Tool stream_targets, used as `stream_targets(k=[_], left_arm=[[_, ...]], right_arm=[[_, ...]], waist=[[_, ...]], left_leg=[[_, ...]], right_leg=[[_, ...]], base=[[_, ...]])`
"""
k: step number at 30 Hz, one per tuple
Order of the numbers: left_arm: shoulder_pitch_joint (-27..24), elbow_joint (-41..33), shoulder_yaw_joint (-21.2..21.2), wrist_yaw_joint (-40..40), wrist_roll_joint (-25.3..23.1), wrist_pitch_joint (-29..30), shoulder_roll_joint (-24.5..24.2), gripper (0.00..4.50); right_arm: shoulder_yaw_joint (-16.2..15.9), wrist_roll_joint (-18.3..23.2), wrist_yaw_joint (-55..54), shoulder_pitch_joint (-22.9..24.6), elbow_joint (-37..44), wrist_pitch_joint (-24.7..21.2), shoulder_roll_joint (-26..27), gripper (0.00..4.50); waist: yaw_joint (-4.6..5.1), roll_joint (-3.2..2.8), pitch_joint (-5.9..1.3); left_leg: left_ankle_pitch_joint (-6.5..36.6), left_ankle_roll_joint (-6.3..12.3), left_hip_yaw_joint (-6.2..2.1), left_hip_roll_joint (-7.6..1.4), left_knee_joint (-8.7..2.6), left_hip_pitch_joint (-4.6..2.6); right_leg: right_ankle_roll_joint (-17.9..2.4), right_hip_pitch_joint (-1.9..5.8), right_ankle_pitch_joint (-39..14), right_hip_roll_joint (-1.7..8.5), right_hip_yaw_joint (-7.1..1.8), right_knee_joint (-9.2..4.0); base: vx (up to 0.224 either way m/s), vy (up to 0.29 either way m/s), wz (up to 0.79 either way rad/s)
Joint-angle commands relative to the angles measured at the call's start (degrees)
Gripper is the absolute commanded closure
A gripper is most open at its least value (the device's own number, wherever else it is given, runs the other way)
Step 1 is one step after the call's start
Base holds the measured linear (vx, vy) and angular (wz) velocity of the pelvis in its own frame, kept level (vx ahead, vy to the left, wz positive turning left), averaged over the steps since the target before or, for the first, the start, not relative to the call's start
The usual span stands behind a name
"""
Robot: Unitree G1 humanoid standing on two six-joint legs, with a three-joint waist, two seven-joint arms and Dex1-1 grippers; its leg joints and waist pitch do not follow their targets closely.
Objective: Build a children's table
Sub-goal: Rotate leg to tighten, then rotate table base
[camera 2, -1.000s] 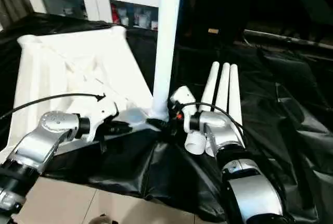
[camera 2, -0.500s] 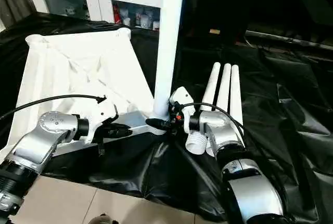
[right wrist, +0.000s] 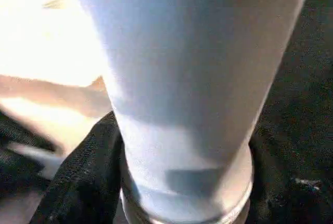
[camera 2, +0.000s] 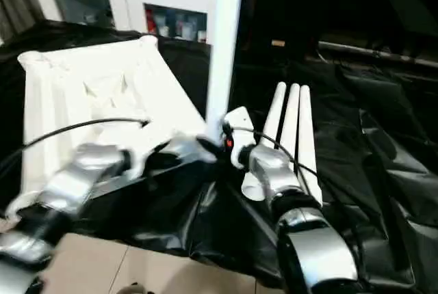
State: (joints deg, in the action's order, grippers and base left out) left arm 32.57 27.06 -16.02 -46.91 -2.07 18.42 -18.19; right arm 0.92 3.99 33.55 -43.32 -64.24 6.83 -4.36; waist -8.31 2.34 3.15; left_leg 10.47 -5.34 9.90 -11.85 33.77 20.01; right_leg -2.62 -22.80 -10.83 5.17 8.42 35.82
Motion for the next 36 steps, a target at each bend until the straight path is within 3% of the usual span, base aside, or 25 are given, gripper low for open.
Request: stream_targets(k=[1,3,5,7,11,12,13,15,16,17,18,20,24,27,28,29,31,33,36], left_arm=[[3.91,5.67,3.80,10.56,-0.61,0.63,2.57,4.50],[8.22,12.05,4.71,18.58,-1.68,0.41,6.64,4.50],[9.90,14.67,4.77,21.18,-2.20,-0.19,8.44,4.50],[10.28,15.23,4.77,21.49,-2.22,-0.26,8.95,4.50],[10.38,15.25,4.16,19.88,-2.30,-1.20,9.82,4.50],[10.36,15.54,3.97,19.59,-2.38,-1.76,9.73,4.50],[10.34,15.89,3.81,19.20,-2.44,-2.31,9.61,4.50],[10.43,16.62,3.81,19.07,-2.50,-2.81,9.52,4.50],[10.42,17.05,3.76,18.94,-2.59,-3.32,9.38,4.50],[10.31,17.16,3.77,18.83,-2.60,-3.54,9.24,4.50],[10.24,17.23,3.77,18.75,-2.60,-3.72,9.14,4.50],[9.92,16.86,3.34,18.01,-2.79,-4.84,8.87,4.50],[9.89,17.11,3.31,18.46,-3.12,-7.04,8.88,4.50],[11.25,19.26,4.49,19.98,-2.73,-10.49,9.23,4.50],[11.52,19.53,4.82,19.92,-2.42,-10.63,9.29,4.05],[11.94,19.36,5.88,19.65,-1.29,-10.66,9.54,3.93],[12.65,18.89,7.00,20.11,-0.47,-11.97,9.66,3.89],[13.14,18.66,7.47,20.53,-0.37,-12.79,9.54,3.67],[14.25,17.60,8.86,22.84,-0.77,-13.39,8.04,3.49]], right_arm=[[1.48,-0.72,-9.78,0.67,-4.53,-4.00,0.48,1.77],[3.66,0.81,-19.38,-1.00,-6.73,-6.48,3.10,1.77],[4.52,1.29,-23.45,-2.00,-7.77,-6.88,4.51,1.77],[4.35,1.00,-23.99,-2.28,-7.97,-6.73,4.96,1.77],[3.62,-0.20,-24.66,-3.13,-8.23,-6.16,6.06,1.77],[3.84,-0.12,-24.41,-3.30,-8.20,-5.87,6.15,1.21],[4.16,-0.03,-24.11,-3.50,-8.13,-5.33,6.21,1.07],[4.34,-0.09,-24.08,-3.78,-8.15,-4.67,6.20,1.02],[4.45,0.00,-23.65,-3.99,-8.17,-4.45,6.20,0.87],[4.03,-0.46,-23.39,-4.14,-8.10,-3.96,6.00,0.72],[3.69,-0.82,-23.20,-4.25,-8.04,-3.62,5.86,0.61],[3.34,-1.04,-21.70,-4.39,-7.33,-2.46,5.28,0.61],[2.61,-1.71,-18.32,-3.77,-4.54,-0.25,3.50,0.61],[1.56,-1.87,-13.48,-1.84,-0.85,0.60,1.40,0.61],[1.30,-1.91,-12.70,-1.45,-0.30,0.57,1.07,0.59],[1.00,-2.19,-12.58,-1.03,0.23,0.85,0.61,0.59],[1.00,-2.33,-13.10,-0.58,0.82,0.91,0.00,0.59],[1.15,-2.33,-13.42,-0.39,1.16,0.93,-0.28,0.59],[1.03,-2.33,-12.17,0.19,2.83,0.52,-0.42,0.59]], waist=[[0.14,-0.44,-3.47],[0.15,-0.65,-3.47],[-0.20,-0.69,-3.56],[-0.28,-0.39,-3.76],[-0.30,-0.35,-3.94],[-0.27,-0.37,-3.94],[-0.27,-0.26,-3.89],[-0.04,-0.43,-3.76],[0.34,0.06,-3.76],[0.53,-0.01,-3.73],[0.64,-0.20,-3.75],[0.79,0.09,-3.81],[0.73,-0.27,-4.00],[0.59,-0.31,-4.02],[0.59,-0.21,-4.02],[0.55,-0.19,-4.09],[0.39,-0.48,-4.50],[0.63,-0.38,-4.38],[0.50,-0.81,-4.41]], left_leg=[[13.08,-0.13,-0.73,-1.95,-4.29,-0.46],[13.40,-0.80,-0.61,-1.90,-4.28,-1.05],[15.19,-1.23,-0.52,-1.88,-4.12,-1.50],[13.74,-0.53,-0.74,-1.88,-4.30,-0.04],[11.17,0.17,-0.62,-1.92,-4.21,0.22],[11.00,0.27,-0.57,-1.92,-4.19,0.22],[11.11,0.41,-0.55,-1.96,-4.24,0.17],[12.21,0.23,-0.60,-1.87,-4.34,0.35],[12.48,0.01,-0.71,-1.73,-4.40,0.66],[12.22,-0.12,-0.90,-1.75,-4.53,0.99],[12.59,-0.12,-0.89,-1.78,-4.45,0.85],[12.31,0.37,-0.82,-1.79,-4.28,0.56],[9.17,1.31,-0.62,-1.97,-4.06,0.68],[8.46,2.31,-0.51,-1.87,-3.96,0.69],[8.37,2.52,-0.44,-1.81,-3.92,0.68],[7.77,2.73,-0.46,-1.80,-3.82,0.79],[6.05,2.90,-0.49,-1.92,-3.53,0.75],[5.48,3.26,-0.50,-2.05,-3.53,0.88],[5.59,3.60,-0.60,-2.16,-3.51,0.68]], right_leg=[[-5.07,2.65,-23.36,4.93,-4.48,-6.05],[-5.07,2.12,-23.08,4.66,-4.57,-6.31],[-4.92,1.93,-23.43,4.80,-4.46,-6.38],[-3.62,2.89,-22.54,5.17,-4.41,-6.09],[-4.26,2.90,-17.84,5.02,-4.55,-5.42],[-4.62,2.90,-17.03,5.00,-4.58,-5.33],[-4.86,2.86,-16.99,4.99,-4.56,-5.31],[-4.61,2.89,-18.25,4.96,-4.54,-5.49],[-3.75,3.24,-19.80,5.02,-4.42,-5.62],[-3.37,3.50,-20.57,4.97,-4.30,-5.45],[-2.52,3.27,-22.72,5.16,-4.22,-5.99],[-2.81,3.04,-22.36,5.26,-4.40,-6.02],[-5.46,3.04,-15.47,5.03,-4.57,-5.10],[-6.34,3.24,-11.78,4.71,-4.58,-4.79],[-6.40,3.27,-11.57,4.66,-4.59,-4.85],[-6.81,3.47,-10.74,4.81,-4.61,-4.65],[-8.38,3.45,-8.37,4.97,-4.62,-4.34],[-9.53,3.30,-5.79,4.63,-4.47,-3.98],[-10.37,3.26,-3.40,4.63,-4.53,-3.58]], base=[[0.000,0.000,0.00],[0.000,0.000,0.00],[0.000,0.000,0.00],[0.000,0.000,0.00],[0.000,0.000,0.00],[0.000,0.000,0.00],[0.000,0.000,0.00],[0.000,0.000,0.00],[0.000,0.000,0.00],[0.000,0.000,0.00],[0.000,0.000,0.00],[0.000,0.000,0.00],[0.000,0.000,0.00],[0.000,0.000,0.00],[0.000,0.000,0.00],[0.000,0.000,0.00],[0.000,0.000,0.00],[0.000,0.000,0.00],[0.000,0.000,0.00]])
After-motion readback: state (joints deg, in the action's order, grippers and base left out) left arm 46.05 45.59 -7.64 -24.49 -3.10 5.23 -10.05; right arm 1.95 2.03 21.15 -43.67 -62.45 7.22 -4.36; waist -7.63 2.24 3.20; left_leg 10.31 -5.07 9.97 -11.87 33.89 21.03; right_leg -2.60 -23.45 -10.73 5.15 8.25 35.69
